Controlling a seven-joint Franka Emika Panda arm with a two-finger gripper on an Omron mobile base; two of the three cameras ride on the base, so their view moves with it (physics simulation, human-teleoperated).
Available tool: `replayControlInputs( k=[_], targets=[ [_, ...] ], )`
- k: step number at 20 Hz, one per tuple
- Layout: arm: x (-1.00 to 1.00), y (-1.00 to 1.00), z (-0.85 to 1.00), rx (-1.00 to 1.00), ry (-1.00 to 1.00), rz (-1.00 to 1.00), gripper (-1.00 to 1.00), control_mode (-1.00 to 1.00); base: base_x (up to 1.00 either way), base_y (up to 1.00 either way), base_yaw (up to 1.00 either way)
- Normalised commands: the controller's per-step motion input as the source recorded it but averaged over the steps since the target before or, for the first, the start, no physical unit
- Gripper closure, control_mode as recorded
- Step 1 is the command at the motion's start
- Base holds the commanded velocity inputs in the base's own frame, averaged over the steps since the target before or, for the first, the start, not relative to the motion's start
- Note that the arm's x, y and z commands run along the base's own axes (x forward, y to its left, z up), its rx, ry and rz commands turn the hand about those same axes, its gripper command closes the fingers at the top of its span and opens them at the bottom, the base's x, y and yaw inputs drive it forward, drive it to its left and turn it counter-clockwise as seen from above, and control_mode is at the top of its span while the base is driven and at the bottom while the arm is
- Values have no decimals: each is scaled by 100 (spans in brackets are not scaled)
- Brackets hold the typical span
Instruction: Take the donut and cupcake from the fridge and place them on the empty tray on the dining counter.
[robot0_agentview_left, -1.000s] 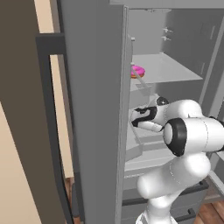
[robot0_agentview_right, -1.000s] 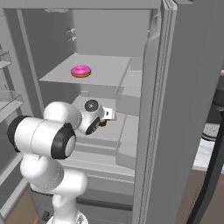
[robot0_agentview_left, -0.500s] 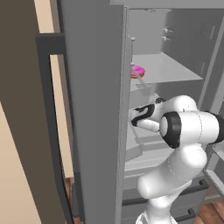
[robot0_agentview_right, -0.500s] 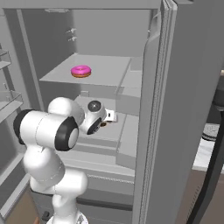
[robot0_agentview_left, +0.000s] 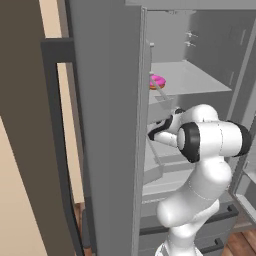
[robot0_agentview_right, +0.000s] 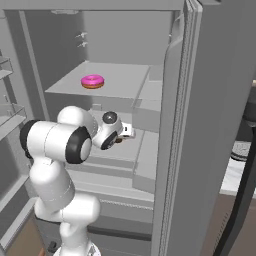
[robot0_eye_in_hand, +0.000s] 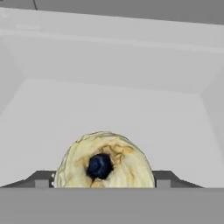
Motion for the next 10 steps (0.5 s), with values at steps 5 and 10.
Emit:
replayControlInputs(
  k=[5, 10],
  targets=[
    [-18, 0, -49, 0, -15, 2, 100, -100, 0, 0, 0],
    [-93, -20, 14, 0, -28, 4, 100, -100, 0, 0, 0]
  ],
)
